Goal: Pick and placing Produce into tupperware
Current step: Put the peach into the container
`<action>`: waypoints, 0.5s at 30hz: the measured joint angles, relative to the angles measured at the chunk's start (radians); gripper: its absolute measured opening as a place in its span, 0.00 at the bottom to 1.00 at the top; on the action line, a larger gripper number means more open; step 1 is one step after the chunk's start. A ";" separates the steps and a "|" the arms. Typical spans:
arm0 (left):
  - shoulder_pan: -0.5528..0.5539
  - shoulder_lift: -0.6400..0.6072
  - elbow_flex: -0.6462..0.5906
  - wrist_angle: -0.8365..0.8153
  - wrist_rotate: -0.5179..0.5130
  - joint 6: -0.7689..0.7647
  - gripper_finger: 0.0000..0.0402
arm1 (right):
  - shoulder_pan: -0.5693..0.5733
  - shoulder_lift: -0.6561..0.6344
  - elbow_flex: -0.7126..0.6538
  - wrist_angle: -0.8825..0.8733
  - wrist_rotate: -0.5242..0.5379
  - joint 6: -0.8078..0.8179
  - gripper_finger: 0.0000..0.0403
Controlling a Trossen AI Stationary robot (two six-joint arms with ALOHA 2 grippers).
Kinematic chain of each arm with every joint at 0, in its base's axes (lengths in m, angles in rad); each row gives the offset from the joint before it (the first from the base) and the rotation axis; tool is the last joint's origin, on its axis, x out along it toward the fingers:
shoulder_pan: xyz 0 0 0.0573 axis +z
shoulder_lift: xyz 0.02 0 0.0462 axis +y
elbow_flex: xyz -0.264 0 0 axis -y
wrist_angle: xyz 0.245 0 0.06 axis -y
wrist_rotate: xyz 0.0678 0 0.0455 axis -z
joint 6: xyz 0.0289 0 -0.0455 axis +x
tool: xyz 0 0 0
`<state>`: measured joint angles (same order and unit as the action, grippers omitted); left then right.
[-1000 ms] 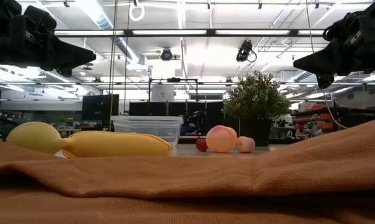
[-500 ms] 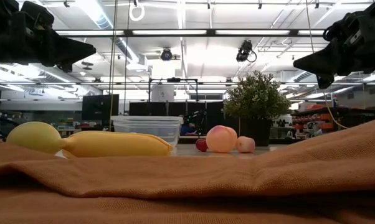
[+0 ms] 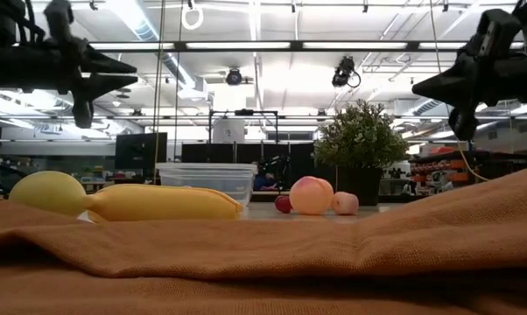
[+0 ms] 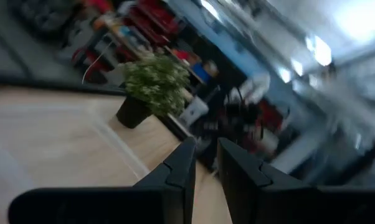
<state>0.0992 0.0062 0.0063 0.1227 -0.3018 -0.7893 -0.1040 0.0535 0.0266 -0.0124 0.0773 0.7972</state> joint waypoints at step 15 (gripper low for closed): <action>0.000 0.000 0.000 0.010 0.033 -0.145 0.16 | 0.000 0.001 0.000 0.008 0.053 0.509 0.04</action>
<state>0.0990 0.0063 0.0065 0.1324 -0.2686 -0.9347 -0.1043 0.0540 0.0268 -0.0048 0.1305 1.3060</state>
